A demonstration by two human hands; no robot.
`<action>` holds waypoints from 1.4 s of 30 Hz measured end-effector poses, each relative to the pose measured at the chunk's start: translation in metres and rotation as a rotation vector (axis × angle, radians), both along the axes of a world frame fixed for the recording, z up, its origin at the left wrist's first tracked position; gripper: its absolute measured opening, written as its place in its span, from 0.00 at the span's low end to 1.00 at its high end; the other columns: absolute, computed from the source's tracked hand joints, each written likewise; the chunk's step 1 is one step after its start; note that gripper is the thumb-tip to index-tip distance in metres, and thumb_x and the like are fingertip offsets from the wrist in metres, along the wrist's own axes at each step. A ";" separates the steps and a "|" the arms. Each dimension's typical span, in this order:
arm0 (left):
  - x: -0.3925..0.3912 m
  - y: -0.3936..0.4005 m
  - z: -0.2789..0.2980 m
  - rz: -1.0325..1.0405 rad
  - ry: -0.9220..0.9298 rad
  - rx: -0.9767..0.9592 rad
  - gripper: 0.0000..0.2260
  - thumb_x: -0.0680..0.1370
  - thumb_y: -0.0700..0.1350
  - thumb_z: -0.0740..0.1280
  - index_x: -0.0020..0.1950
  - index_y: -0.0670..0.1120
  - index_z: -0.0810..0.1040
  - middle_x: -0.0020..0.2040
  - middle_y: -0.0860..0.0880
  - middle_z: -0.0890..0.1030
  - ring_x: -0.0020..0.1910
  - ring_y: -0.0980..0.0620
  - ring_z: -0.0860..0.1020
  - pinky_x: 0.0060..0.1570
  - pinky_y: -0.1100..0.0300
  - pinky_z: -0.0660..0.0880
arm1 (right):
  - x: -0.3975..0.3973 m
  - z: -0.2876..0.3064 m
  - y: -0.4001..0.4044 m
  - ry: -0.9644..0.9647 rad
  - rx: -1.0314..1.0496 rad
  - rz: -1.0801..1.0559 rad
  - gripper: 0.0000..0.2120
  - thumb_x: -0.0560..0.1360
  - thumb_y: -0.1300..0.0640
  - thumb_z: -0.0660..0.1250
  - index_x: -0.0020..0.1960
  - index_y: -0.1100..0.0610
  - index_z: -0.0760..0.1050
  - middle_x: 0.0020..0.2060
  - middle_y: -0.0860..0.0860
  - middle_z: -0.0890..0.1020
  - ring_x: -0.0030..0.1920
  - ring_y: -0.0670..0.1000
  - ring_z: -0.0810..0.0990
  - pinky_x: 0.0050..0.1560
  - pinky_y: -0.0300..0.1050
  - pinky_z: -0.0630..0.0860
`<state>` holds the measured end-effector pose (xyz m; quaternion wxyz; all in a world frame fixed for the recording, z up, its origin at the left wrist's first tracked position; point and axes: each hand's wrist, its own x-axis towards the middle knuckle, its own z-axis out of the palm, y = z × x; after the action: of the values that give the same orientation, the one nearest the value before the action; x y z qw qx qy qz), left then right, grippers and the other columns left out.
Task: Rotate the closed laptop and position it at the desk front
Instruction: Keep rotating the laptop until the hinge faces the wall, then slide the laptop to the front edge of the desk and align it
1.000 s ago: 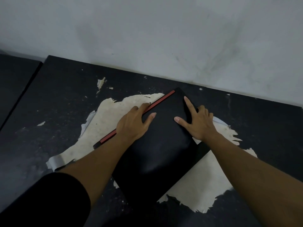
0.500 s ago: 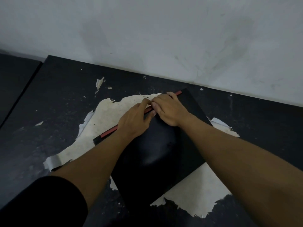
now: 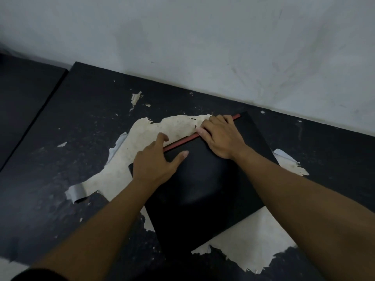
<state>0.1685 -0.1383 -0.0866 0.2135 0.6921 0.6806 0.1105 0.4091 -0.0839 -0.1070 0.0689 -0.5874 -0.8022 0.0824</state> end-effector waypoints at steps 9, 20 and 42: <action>-0.030 -0.005 -0.008 0.201 -0.059 -0.034 0.32 0.67 0.80 0.64 0.41 0.50 0.76 0.35 0.54 0.79 0.34 0.56 0.77 0.35 0.58 0.71 | 0.013 0.000 -0.005 0.023 -0.031 -0.051 0.22 0.85 0.40 0.49 0.53 0.51 0.77 0.47 0.47 0.77 0.51 0.51 0.74 0.65 0.51 0.61; -0.039 0.044 0.002 -0.051 -0.146 0.199 0.30 0.68 0.75 0.72 0.41 0.47 0.84 0.33 0.54 0.80 0.34 0.60 0.78 0.37 0.64 0.72 | 0.072 0.019 -0.048 0.106 -0.009 -0.328 0.29 0.81 0.32 0.56 0.78 0.43 0.69 0.76 0.53 0.68 0.80 0.54 0.58 0.79 0.59 0.44; -0.026 0.133 0.012 -0.172 -0.198 0.003 0.28 0.61 0.73 0.76 0.44 0.50 0.84 0.41 0.54 0.83 0.40 0.59 0.80 0.40 0.64 0.74 | 0.051 0.018 -0.133 0.393 -0.259 -0.868 0.55 0.64 0.21 0.68 0.78 0.25 0.37 0.63 0.59 0.73 0.61 0.64 0.79 0.62 0.57 0.75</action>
<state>0.1426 -0.0054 -0.0746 0.2875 0.7340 0.5940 0.1603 0.4599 -0.2168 -0.0888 0.1733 -0.8444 -0.4385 0.2542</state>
